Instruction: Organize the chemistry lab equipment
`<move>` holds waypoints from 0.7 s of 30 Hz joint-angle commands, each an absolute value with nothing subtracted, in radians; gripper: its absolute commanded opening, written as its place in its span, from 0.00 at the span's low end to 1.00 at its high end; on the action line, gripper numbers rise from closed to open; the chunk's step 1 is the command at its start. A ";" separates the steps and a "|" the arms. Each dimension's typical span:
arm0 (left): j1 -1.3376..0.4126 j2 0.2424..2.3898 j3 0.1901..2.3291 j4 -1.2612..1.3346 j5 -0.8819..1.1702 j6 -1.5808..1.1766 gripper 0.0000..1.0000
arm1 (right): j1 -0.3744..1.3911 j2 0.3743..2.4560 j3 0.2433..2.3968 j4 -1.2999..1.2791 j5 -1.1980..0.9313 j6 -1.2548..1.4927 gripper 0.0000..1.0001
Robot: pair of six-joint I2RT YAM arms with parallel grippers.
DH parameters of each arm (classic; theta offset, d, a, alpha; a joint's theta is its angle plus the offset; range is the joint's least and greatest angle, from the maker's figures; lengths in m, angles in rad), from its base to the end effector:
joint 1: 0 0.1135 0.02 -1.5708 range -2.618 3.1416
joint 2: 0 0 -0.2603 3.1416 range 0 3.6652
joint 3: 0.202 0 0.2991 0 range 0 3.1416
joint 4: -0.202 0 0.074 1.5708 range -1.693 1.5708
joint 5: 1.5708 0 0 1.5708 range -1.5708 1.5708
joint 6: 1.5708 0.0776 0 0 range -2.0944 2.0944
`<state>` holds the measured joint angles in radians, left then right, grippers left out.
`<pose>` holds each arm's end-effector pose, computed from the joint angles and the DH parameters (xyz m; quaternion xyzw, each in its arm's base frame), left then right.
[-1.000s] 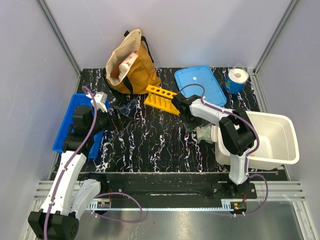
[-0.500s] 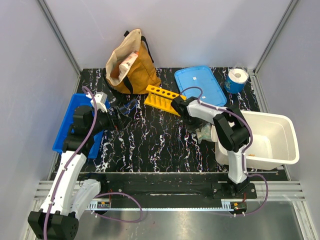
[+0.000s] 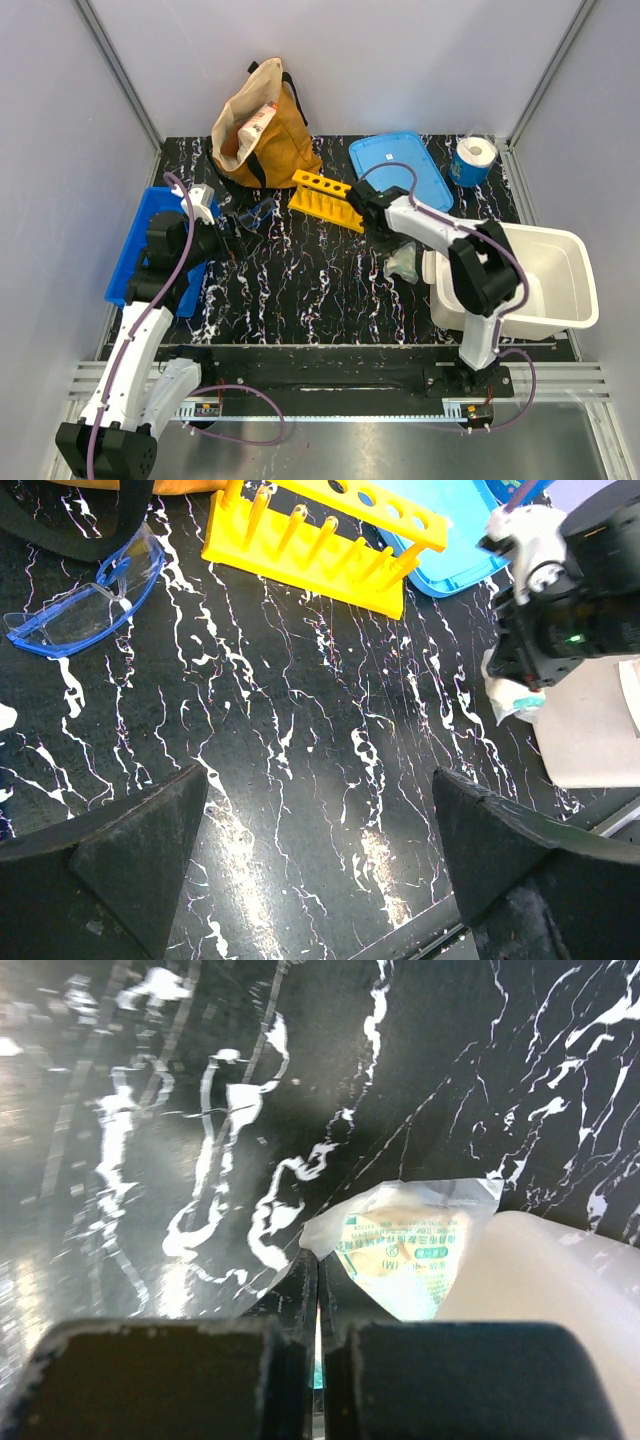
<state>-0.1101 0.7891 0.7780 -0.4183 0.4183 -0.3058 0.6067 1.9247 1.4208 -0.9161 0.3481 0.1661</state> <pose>0.2570 -0.0601 0.2947 0.0312 0.8302 -0.2801 0.4810 0.3584 0.2165 0.1235 -0.2019 0.9612 -0.1320 0.1338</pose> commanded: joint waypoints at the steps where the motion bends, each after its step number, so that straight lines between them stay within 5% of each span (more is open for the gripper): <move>1: -0.115 0.781 0.798 -0.391 0.410 -0.291 0.99 | 0.604 1.751 1.440 -0.864 0.178 0.184 0.00; 10: -0.115 0.784 0.798 -0.394 0.402 -0.291 0.99 | 0.603 1.517 1.451 -0.776 0.067 0.268 0.03; 21: -0.115 0.782 0.799 -0.394 0.400 -0.291 0.99 | 0.588 1.280 1.496 -0.836 0.454 0.310 0.04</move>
<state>-0.1101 0.7891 0.7780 -0.4255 0.4168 -0.3054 0.6052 1.3678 1.4452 -0.8131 0.2401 0.2863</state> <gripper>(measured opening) 0.988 0.032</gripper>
